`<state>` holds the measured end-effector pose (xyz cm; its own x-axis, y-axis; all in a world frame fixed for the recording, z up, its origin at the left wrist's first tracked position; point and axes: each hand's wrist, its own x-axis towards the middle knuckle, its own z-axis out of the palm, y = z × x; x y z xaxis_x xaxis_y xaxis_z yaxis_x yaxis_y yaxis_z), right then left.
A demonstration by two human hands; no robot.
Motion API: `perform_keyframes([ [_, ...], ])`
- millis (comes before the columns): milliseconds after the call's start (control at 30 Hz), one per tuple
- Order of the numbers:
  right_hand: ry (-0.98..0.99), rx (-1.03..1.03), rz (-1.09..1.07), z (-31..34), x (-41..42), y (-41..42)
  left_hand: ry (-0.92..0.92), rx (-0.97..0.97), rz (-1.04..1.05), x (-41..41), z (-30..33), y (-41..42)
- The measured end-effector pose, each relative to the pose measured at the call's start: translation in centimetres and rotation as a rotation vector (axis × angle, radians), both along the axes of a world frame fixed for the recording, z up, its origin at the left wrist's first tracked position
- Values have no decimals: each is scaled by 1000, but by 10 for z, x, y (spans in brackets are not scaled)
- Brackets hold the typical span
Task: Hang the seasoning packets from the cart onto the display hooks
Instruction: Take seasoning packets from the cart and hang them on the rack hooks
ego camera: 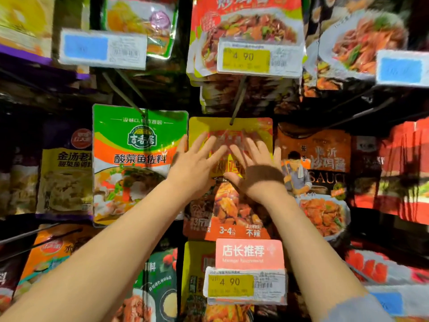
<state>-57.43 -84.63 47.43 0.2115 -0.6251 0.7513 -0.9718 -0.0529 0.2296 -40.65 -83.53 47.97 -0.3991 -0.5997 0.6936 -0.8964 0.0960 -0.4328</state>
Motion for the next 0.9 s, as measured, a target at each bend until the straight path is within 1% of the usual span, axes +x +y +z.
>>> perform_keyframes([
  [67, 26, 65, -26, 0, -3, -1, -20, 112, 39, 0, -1, -7],
  [167, 182, 166, -99, -8, -11, -2, -87, 183, 99, 4, -4, -8],
  [200, 189, 197, -101, -12, -14, -2, -107, 197, 95, 6, -5, -7],
  [267, 144, 226, -60, -17, -18, 0, -117, 221, 50, 9, -8, -1],
  [367, 82, 160, 41, -22, -19, 10, -72, 250, -46, 15, -13, 15],
  [500, -54, 112, 137, -20, -22, 39, 63, 239, -190, 30, -19, 42],
  [567, -178, 45, 201, -18, -23, 57, 171, 217, -263, 36, -23, 56],
  [633, -304, -56, 281, -19, -24, 79, 288, 153, -343, 40, -28, 71],
  [700, -386, -102, 368, -22, -22, 101, 425, 102, -465, 45, -35, 85],
  [833, -380, -122, 467, -36, -13, 146, 635, 102, -733, 59, -55, 113],
  [900, -381, -61, 489, -44, -5, 164, 682, 118, -790, 64, -70, 128],
])
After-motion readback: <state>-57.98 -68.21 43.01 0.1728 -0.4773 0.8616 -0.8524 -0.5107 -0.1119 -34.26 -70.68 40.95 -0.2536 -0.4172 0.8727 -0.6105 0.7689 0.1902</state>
